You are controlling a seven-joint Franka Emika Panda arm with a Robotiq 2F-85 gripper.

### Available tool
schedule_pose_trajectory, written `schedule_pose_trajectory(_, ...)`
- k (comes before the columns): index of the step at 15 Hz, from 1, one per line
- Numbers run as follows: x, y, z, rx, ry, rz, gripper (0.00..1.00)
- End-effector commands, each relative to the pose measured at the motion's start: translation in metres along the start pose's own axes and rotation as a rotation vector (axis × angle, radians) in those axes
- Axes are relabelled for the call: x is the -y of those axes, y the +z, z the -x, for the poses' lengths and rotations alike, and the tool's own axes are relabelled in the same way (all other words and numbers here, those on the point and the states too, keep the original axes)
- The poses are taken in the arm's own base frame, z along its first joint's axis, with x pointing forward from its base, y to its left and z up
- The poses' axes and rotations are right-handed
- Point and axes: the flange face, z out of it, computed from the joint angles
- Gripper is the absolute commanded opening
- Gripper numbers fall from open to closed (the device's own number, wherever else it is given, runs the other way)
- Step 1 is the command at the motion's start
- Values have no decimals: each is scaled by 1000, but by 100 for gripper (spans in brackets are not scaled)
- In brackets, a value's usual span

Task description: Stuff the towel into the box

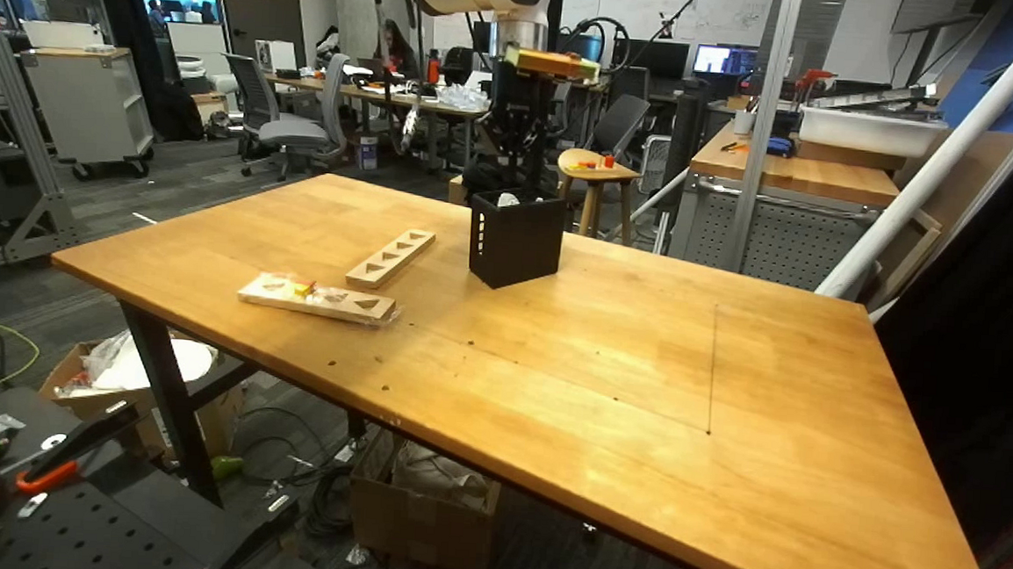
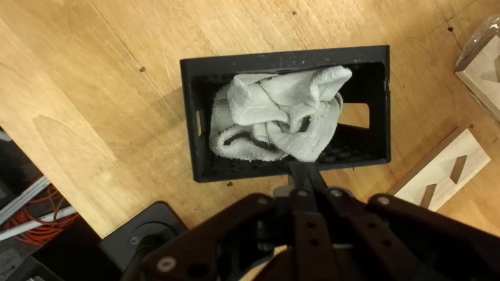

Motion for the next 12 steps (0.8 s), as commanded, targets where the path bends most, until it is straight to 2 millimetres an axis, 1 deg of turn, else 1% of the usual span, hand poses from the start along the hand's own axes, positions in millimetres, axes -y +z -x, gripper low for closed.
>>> schedule_pose_trajectory(1, 6, -14, 4, 21, 29, 29, 2)
schedule_pose_trajectory(6, 4, -19, 19, 11, 67, 46, 2)
schedule_pose_trajectory(8, 4, -18, 24, 8, 80, 47, 2)
schedule_pose_trajectory(12, 8, -9, 28, -5, 96, 48, 2)
